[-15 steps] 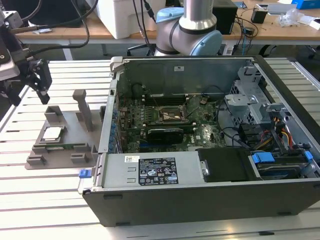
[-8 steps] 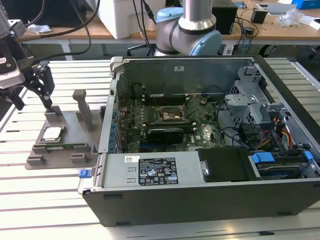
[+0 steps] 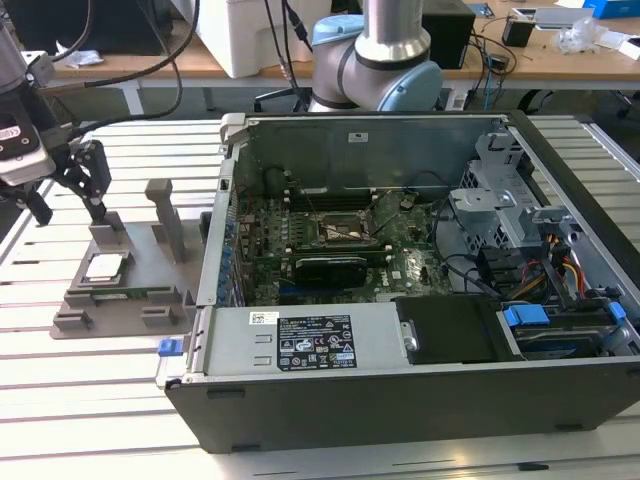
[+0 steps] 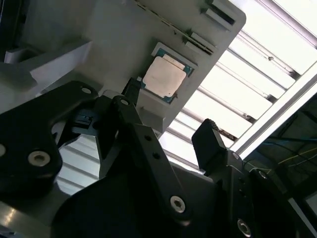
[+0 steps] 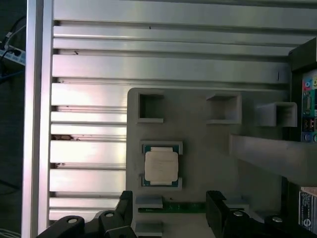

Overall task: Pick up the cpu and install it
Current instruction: 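Pick up the cpu and move it towards the insertion slot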

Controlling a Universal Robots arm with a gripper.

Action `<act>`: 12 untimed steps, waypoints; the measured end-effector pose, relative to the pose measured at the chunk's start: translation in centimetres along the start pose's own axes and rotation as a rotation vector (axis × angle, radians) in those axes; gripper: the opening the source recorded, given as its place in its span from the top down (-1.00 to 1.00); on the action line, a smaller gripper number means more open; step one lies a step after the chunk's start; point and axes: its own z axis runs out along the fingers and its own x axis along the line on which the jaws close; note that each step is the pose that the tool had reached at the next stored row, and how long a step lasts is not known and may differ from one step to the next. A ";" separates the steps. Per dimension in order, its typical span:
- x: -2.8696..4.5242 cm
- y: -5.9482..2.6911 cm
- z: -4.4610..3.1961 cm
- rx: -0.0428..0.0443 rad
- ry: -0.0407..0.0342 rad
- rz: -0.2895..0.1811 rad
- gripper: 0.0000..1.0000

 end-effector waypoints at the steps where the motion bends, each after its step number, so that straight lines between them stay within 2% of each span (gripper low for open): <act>1: 0.18 0.07 0.48 0.0000 0.0000 -0.001 -0.38; 6: 0.51 0.23 2.09 -0.0001 0.0000 -0.004 -0.38; 12: 0.62 0.32 3.33 -0.0001 0.0001 -0.006 -0.38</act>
